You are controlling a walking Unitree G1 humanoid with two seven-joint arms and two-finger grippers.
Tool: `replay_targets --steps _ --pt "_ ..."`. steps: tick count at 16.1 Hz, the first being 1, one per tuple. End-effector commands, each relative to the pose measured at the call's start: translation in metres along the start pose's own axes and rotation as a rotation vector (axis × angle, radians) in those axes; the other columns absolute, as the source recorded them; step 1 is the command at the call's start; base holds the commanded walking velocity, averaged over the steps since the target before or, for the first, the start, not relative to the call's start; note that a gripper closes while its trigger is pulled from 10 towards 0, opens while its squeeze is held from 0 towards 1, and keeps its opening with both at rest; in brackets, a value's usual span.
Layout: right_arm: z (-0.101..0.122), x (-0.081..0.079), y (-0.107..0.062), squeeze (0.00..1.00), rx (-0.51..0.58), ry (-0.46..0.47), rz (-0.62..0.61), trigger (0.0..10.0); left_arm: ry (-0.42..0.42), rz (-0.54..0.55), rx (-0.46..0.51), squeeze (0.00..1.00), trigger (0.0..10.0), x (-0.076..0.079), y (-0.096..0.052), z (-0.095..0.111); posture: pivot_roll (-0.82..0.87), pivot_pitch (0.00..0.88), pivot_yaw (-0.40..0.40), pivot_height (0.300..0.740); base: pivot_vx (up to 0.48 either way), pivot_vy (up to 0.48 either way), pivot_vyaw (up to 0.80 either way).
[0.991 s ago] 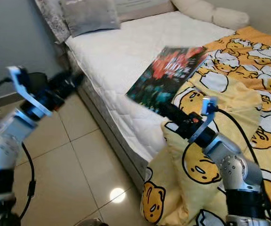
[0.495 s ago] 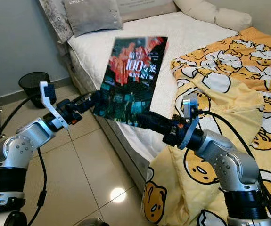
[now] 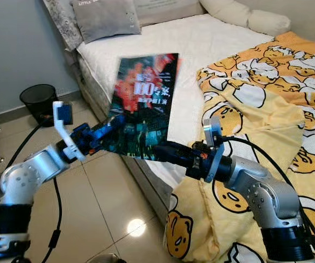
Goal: Clean up the room
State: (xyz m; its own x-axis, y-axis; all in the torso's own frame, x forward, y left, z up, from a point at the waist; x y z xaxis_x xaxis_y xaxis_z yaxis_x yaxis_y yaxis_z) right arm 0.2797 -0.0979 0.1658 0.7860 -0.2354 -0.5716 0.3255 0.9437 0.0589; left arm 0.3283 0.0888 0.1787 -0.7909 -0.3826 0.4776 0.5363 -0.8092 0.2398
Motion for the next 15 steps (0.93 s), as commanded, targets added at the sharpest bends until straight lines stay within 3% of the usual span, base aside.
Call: replay_targets --steps 1,5,9,15 --pt "0.004 -0.006 0.005 0.00 -0.017 -0.042 0.031 0.0 0.014 -0.048 0.017 0.00 0.0 0.011 0.002 0.007 -0.02 0.000 0.016 0.740 0.000 0.000 0.00" --pt "0.007 -0.011 0.008 0.00 -0.017 -0.054 0.063 0.0 0.003 0.037 0.046 0.00 0.0 -0.002 -0.015 0.007 -0.01 0.000 0.013 0.740 0.000 0.000 0.00" --pt "0.005 -0.009 0.008 0.00 -0.037 -0.063 0.063 0.0 -0.020 -0.058 0.026 0.00 0.0 0.016 -0.013 0.003 -0.01 0.000 0.010 0.740 0.000 0.000 0.00" --pt "0.008 -0.003 0.009 0.00 -0.029 -0.077 0.038 0.0 -0.017 -0.092 0.028 0.00 0.0 0.022 -0.016 0.009 -0.01 0.000 0.013 0.740 0.000 0.000 0.00"
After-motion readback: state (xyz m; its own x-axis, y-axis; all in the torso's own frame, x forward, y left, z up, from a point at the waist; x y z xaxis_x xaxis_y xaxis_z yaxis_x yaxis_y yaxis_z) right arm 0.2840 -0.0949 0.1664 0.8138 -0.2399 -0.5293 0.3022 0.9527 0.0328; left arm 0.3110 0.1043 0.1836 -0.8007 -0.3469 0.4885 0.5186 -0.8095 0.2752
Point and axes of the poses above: a point about 5 cm out from each wrist's last joint towards the gripper, its own y axis pointing out of the wrist towards the gripper, its own z axis along the axis of the wrist's last joint, x = y × z, the point moved 6 cm from there along y, pointing out of the wrist towards the gripper, and after that the axes turned 13 degrees about y, right-handed, at the moved point
